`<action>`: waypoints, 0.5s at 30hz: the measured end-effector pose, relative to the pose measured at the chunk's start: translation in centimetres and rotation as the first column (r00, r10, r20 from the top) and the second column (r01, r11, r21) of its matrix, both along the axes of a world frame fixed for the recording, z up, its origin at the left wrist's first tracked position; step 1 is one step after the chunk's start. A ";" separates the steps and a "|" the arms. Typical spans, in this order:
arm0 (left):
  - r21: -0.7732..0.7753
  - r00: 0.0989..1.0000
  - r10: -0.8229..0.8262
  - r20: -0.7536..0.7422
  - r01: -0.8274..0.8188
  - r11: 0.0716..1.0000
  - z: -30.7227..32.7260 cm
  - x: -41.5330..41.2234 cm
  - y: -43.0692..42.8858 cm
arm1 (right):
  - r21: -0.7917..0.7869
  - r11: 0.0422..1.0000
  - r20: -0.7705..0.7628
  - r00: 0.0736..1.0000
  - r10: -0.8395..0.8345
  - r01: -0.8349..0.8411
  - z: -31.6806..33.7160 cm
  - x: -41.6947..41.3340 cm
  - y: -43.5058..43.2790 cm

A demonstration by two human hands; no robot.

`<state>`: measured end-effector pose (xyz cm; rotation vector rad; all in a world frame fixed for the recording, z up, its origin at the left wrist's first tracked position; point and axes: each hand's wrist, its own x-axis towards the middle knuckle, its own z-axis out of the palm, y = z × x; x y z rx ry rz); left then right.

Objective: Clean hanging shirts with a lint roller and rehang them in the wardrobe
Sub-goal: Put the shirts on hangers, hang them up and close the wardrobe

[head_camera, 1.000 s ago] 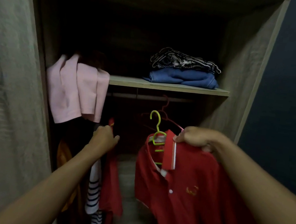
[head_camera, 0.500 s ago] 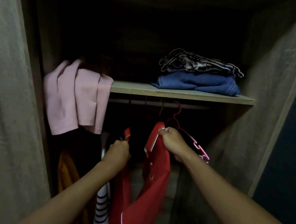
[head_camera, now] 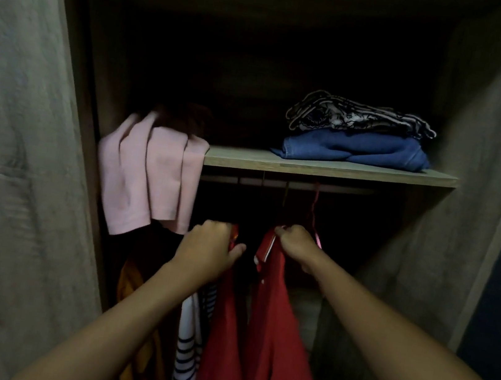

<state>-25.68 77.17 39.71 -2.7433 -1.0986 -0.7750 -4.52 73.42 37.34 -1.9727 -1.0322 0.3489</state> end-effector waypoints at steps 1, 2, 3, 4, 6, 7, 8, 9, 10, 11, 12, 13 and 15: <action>0.069 0.996 -0.054 0.067 0.050 0.996 1.1 -0.4 -0.4 | -0.034 0.999 0.044 0.999 -0.003 0.004 0.3 -0.1 -0.2; 0.133 0.984 -0.117 0.136 0.099 0.986 2.3 -0.8 -0.7 | -0.057 0.998 0.082 0.997 -0.008 0.013 0.5 -0.2 -0.5; 0.198 0.962 -0.177 0.210 0.135 0.971 3.7 -1.2 -1.0 | -0.067 0.998 0.108 0.994 -0.007 0.015 1.0 -0.4 -0.8; 0.268 0.931 -0.226 0.286 0.149 0.952 5.1 -1.7 -1.1 | -0.059 0.998 0.129 0.992 -0.005 0.013 1.6 -0.6 -1.2; 0.403 0.864 -0.277 0.420 0.095 0.910 8.4 -2.7 -0.5 | -0.038 0.999 0.188 0.982 0.021 -0.015 3.4 -1.6 -2.3; 0.446 0.843 -0.268 0.467 0.037 0.894 10.1 -3.2 0.3 | -0.039 0.998 0.210 0.976 0.063 -0.056 4.5 -2.4 -2.8; 0.455 0.841 -0.222 0.494 -0.032 0.890 11.8 -3.7 1.3 | -0.044 0.993 0.224 0.967 0.120 -0.113 5.7 -3.2 -3.4; 0.408 0.865 -0.119 0.488 -0.106 0.907 13.2 -4.1 2.6 | -0.064 0.983 0.235 0.954 0.185 -0.175 6.8 -4.2 -4.1; 0.315 0.901 0.032 0.433 -0.184 0.931 14.5 -4.5 3.8 | -0.087 0.969 0.254 0.936 0.246 -0.231 7.9 -5.3 -4.8; 0.196 0.926 0.189 0.327 -0.262 0.945 15.3 -4.8 5.0 | -0.107 0.954 0.281 0.912 0.300 -0.281 9.0 -6.4 -5.5; 0.073 0.930 0.311 0.198 -0.330 0.941 16.0 -5.0 5.8 | -0.114 0.940 0.306 0.889 0.341 -0.321 10.1 -7.6 -6.1; -0.039 0.922 0.378 0.089 -0.376 0.926 16.4 -5.1 6.3 | -0.103 0.931 0.326 0.872 0.365 -0.352 11.1 -8.7 -6.5; -0.171 0.922 0.387 0.023 -0.378 0.910 16.7 -5.3 6.6 | -0.033 0.919 0.347 0.858 0.380 -0.393 12.9 -10.6 -7.1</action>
